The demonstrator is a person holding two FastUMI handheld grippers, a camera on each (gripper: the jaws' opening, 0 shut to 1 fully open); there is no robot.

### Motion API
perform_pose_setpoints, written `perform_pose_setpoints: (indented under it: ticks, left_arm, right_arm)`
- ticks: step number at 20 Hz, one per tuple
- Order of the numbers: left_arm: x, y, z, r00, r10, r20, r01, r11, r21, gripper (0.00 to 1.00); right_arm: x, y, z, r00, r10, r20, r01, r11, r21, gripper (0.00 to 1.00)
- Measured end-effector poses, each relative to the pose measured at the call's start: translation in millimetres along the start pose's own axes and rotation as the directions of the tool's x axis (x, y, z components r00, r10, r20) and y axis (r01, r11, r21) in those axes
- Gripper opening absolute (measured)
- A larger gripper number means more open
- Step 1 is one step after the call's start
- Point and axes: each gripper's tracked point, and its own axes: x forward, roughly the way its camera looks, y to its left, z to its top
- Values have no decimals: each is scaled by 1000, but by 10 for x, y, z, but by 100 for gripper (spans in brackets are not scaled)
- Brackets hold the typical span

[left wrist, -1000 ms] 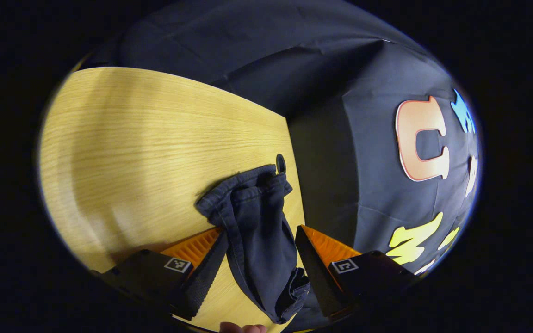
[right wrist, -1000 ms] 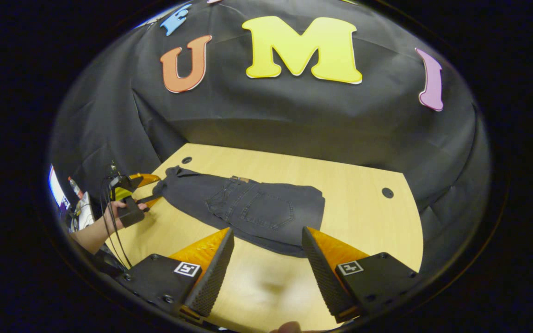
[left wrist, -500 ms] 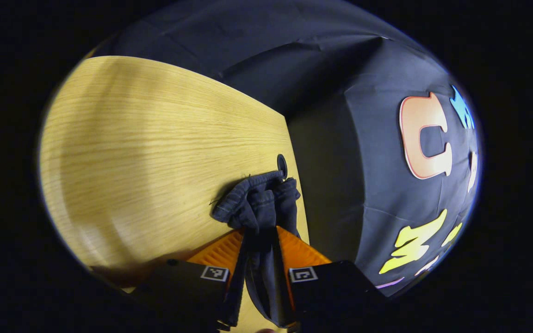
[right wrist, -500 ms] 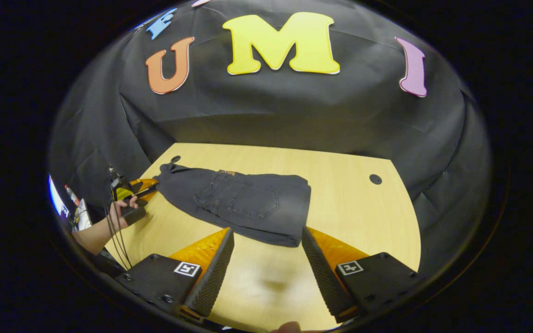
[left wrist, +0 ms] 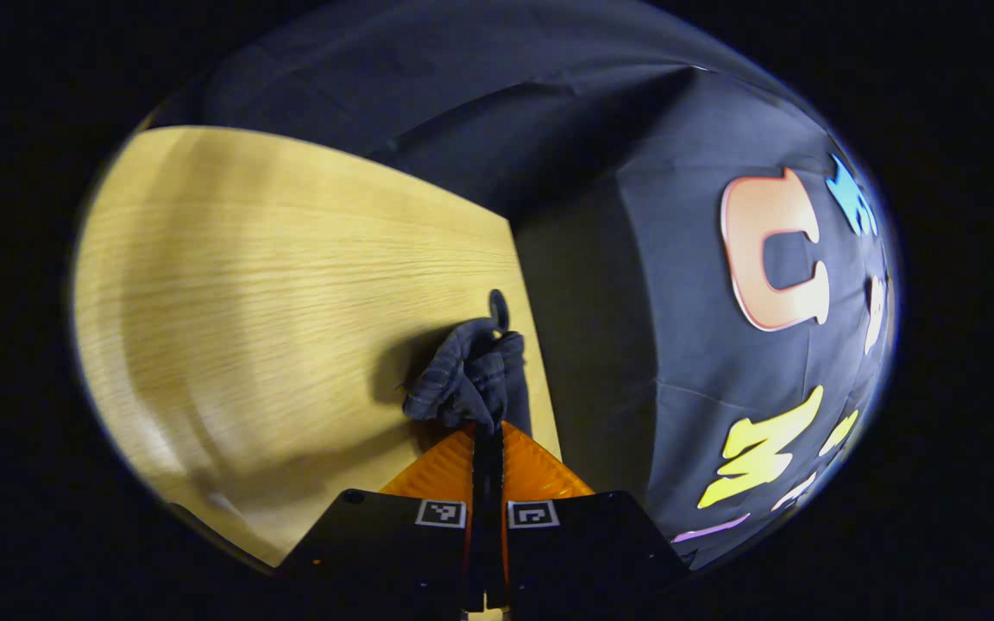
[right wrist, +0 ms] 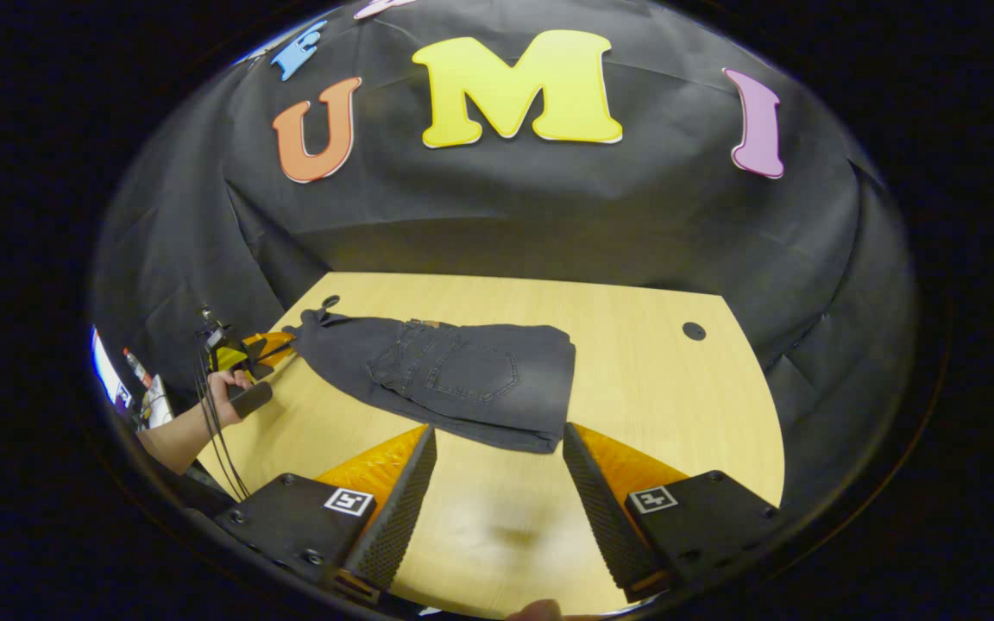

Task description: Grasp the waist and the cuffs of the jeans and fold them to make the two legs overlap; first hold the waist and fold one-third of the jeans toward the cuffs, then hold the cuffs and fold the remaining one-third in the same direction to finish folding.

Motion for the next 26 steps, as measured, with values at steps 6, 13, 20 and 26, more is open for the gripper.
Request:
perform_pose_setpoints:
  ticks: [6, 13, 20, 26]
  left_arm:
    - [-344, -957, -179, 994, -107, 24, 102, 982, 159, 4]
    - [-665, -2031, -1108, 977, -206, -52, 211, 918, 336, 4]
    - [-514, -2224, -2607, 959, -174, -224, 257, 866, 428, 4]
    - [-107, -1648, -3558, 952, -21, -304, 177, 850, 495, 4]
  right_arm:
    - [-256, -112, 139, 996, -28, 90, 26, 999, 26, 96]
    - [-637, -502, 46, 988, -56, 145, 45, 996, 74, 96]
    - [-887, -1128, -313, 983, -132, 130, 106, 976, 190, 96]
    - [-952, -1603, -630, 978, -200, 57, 182, 955, 235, 93]
